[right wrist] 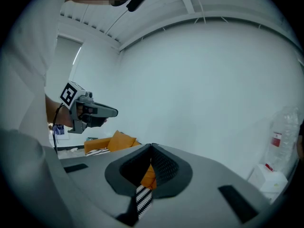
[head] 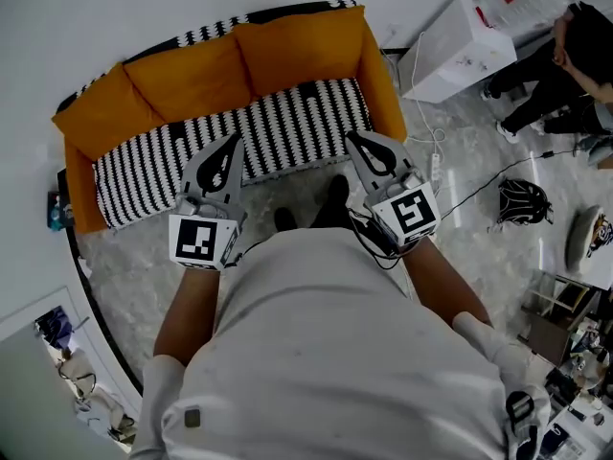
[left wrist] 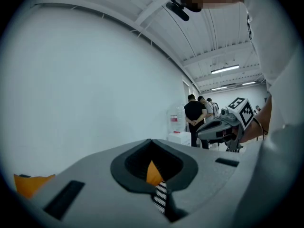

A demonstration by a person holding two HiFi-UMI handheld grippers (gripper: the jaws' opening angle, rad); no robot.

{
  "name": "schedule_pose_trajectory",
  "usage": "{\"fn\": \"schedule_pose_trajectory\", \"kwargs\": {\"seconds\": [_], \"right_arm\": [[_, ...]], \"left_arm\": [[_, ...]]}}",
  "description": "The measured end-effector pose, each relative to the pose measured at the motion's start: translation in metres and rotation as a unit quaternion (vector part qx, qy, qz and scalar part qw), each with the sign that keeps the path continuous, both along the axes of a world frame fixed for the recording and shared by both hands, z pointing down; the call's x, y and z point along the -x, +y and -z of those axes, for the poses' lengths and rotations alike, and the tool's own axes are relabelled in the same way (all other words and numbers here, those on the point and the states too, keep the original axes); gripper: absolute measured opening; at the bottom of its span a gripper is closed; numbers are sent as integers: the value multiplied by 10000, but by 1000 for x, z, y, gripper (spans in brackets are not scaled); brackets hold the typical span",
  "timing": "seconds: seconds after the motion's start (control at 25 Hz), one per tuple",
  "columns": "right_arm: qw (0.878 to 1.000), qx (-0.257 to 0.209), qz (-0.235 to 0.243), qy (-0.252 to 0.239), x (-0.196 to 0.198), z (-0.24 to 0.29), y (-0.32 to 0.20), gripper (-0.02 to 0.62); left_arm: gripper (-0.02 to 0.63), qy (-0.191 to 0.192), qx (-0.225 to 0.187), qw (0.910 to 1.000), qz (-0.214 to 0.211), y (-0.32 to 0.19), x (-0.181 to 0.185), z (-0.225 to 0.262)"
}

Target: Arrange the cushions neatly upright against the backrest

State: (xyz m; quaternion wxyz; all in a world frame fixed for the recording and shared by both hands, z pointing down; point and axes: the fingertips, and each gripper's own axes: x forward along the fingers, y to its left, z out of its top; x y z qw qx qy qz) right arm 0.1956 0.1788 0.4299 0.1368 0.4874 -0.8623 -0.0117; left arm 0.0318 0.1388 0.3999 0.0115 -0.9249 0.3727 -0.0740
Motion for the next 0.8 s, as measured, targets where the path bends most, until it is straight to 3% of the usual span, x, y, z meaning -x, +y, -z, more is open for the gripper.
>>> {"fn": "schedule_pose_trajectory", "kwargs": {"seconds": [0.08, 0.4, 0.8], "right_arm": [[9999, 135, -17, 48, 8, -2, 8, 26], [9997, -202, 59, 98, 28, 8, 18, 26], [9997, -224, 41, 125, 30, 9, 19, 26]], "left_arm": [[9, 32, -11, 10000, -10, 5, 6, 0], [9, 141, -23, 9999, -5, 19, 25, 1], [9, 201, -4, 9998, -57, 18, 24, 0]]}}
